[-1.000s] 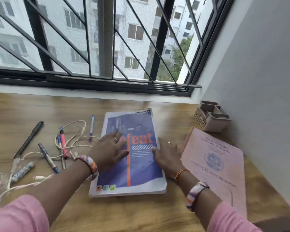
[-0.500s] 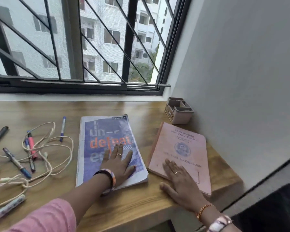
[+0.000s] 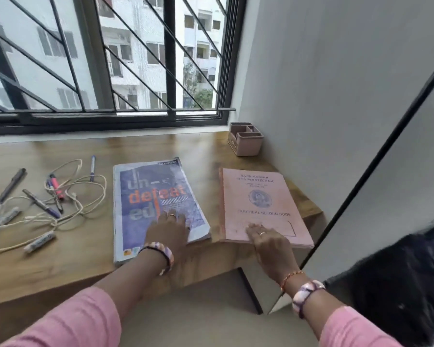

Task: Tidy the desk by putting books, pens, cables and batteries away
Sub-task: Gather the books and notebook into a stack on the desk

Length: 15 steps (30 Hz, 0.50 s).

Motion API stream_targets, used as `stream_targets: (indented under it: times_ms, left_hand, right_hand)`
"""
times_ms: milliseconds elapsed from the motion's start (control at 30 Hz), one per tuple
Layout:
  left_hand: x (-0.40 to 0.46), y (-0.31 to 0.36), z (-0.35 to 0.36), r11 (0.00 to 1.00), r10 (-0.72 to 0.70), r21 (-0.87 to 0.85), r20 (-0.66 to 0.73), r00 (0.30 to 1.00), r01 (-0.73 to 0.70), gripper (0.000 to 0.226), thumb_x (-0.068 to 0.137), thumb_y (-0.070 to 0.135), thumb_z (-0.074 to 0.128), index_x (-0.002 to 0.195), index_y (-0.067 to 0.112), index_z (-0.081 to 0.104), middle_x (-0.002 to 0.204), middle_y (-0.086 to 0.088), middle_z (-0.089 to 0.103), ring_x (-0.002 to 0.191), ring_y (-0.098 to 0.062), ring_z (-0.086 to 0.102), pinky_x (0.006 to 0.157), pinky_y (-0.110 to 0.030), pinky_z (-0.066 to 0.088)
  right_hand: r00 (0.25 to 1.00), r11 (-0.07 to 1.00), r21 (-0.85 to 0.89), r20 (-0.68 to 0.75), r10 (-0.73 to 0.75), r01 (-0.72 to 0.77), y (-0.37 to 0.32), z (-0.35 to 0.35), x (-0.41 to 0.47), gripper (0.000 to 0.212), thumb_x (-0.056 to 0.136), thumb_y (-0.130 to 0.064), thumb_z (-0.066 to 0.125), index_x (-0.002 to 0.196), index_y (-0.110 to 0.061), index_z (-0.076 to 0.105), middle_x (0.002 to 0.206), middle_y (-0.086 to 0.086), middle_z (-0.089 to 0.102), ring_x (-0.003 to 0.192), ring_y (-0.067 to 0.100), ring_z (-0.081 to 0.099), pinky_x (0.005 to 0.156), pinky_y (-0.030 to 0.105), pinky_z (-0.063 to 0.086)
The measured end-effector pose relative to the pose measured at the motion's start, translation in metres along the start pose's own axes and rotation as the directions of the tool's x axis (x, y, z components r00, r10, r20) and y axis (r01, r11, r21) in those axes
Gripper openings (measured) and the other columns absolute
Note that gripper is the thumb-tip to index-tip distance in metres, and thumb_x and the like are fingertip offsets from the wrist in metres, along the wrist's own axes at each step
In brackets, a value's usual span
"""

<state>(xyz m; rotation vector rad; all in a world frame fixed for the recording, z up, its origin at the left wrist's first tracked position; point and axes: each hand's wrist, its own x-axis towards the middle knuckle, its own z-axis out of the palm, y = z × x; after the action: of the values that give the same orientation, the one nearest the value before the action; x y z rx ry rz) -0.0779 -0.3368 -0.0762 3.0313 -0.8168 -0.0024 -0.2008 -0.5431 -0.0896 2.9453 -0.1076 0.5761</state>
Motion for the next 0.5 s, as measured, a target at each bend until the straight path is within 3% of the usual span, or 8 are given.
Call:
stream_targets:
  times_ms: [67, 133, 167, 233, 267, 333, 400, 500]
  left_hand:
    - [-0.018, -0.002, -0.004, 0.99, 0.029, -0.14, -0.005, 1.0, -0.029, 0.037, 0.096, 0.037, 0.034, 0.114, 0.012, 0.054, 0.124, -0.008, 0.054, 0.115, -0.027, 0.05, 0.088, -0.036, 0.044]
    - [-0.027, -0.005, -0.017, 0.898, -0.018, -0.438, 0.043, 0.999, 0.035, 0.042, 0.094, 0.043, 0.038, 0.092, 0.009, 0.063, 0.107, -0.013, 0.064, 0.1, -0.029, 0.058, 0.081, -0.035, 0.044]
    - [-0.03, -0.004, -0.03, 0.74, -0.068, -0.661, 0.106, 0.992, 0.122, 0.047, 0.091, 0.05, 0.039, 0.084, 0.01, 0.063, 0.101, -0.014, 0.067, 0.093, -0.029, 0.06, 0.078, -0.034, 0.044]
    - [-0.03, 0.002, -0.055, 0.175, -0.112, -0.931, 0.303, 0.946, 0.319, 0.053, 0.092, 0.056, 0.034, 0.079, 0.01, 0.058, 0.089, -0.011, 0.064, 0.078, -0.026, 0.058, 0.068, -0.031, 0.044]
    - [-0.03, 0.004, -0.069, -0.111, -0.061, -0.921, 0.382, 0.922, 0.374, 0.055, 0.094, 0.055, 0.029, 0.083, 0.008, 0.056, 0.087, -0.012, 0.062, 0.075, -0.026, 0.057, 0.065, -0.033, 0.047]
    - [-0.026, 0.003, -0.093, -0.457, 0.08, -0.805, 0.386, 0.919, 0.378, 0.062, 0.093, 0.057, 0.026, 0.098, 0.001, 0.054, 0.094, -0.018, 0.062, 0.082, -0.032, 0.06, 0.061, -0.042, 0.056]
    - [-0.026, -0.002, -0.108, -0.592, 0.144, -0.73, 0.322, 0.936, 0.342, 0.056, 0.095, 0.046, 0.037, 0.113, -0.005, 0.05, 0.098, -0.023, 0.064, 0.085, -0.033, 0.064, 0.062, -0.045, 0.057]
    - [-0.028, -0.014, -0.11, -0.525, -0.019, -0.807, 0.331, 0.944, 0.272, 0.022, 0.096, 0.005, 0.036, 0.115, -0.003, 0.046, 0.06, -0.014, 0.068, 0.049, -0.019, 0.066, 0.044, -0.026, 0.055]
  right_hand:
    - [0.997, 0.999, -0.039, -0.077, 0.015, -0.018, -0.005, -0.017, 0.002, 0.057, 0.035, -0.002, 0.088, 0.089, -0.011, 0.074, 0.081, 0.006, 0.074, 0.065, 0.019, 0.071, 0.051, 0.028, 0.055]
    - [0.983, 1.0, -0.002, -0.182, 0.029, -0.03, -0.008, -0.042, 0.01, 0.052, 0.039, 0.005, 0.082, 0.087, -0.01, 0.073, 0.074, 0.007, 0.073, 0.055, 0.023, 0.068, 0.045, 0.026, 0.052]
    - [0.969, 0.999, 0.03, -0.245, 0.023, -0.016, -0.011, -0.056, 0.016, 0.05, 0.042, 0.008, 0.078, 0.089, -0.009, 0.073, 0.074, 0.008, 0.073, 0.055, 0.025, 0.067, 0.045, 0.027, 0.052]
    - [0.921, 0.996, 0.077, -0.388, -0.01, 0.044, -0.017, -0.085, 0.028, 0.042, 0.053, 0.009, 0.068, 0.091, -0.008, 0.072, 0.073, 0.01, 0.072, 0.056, 0.027, 0.067, 0.048, 0.028, 0.053]
    - [0.896, 0.994, 0.078, -0.443, -0.037, 0.08, -0.023, -0.098, 0.031, 0.036, 0.06, 0.005, 0.059, 0.091, -0.009, 0.072, 0.07, 0.009, 0.072, 0.055, 0.026, 0.067, 0.048, 0.026, 0.052]
    - [0.861, 0.984, 0.086, -0.5, -0.092, 0.155, -0.04, -0.115, 0.033, 0.043, 0.068, -0.004, 0.038, 0.094, -0.01, 0.072, 0.072, 0.008, 0.072, 0.057, 0.024, 0.068, 0.049, 0.025, 0.051]
    - [0.832, 0.962, 0.084, -0.526, -0.177, 0.258, -0.055, -0.117, 0.032, 0.043, 0.072, -0.008, 0.037, 0.098, -0.011, 0.072, 0.086, 0.007, 0.074, 0.07, 0.022, 0.071, 0.057, 0.027, 0.054]
    - [0.82, 0.91, 0.097, -0.48, -0.311, 0.402, -0.068, -0.099, 0.038, 0.034, 0.076, -0.007, 0.058, 0.107, -0.015, 0.07, 0.103, 0.003, 0.072, 0.091, 0.017, 0.07, 0.073, 0.029, 0.055]
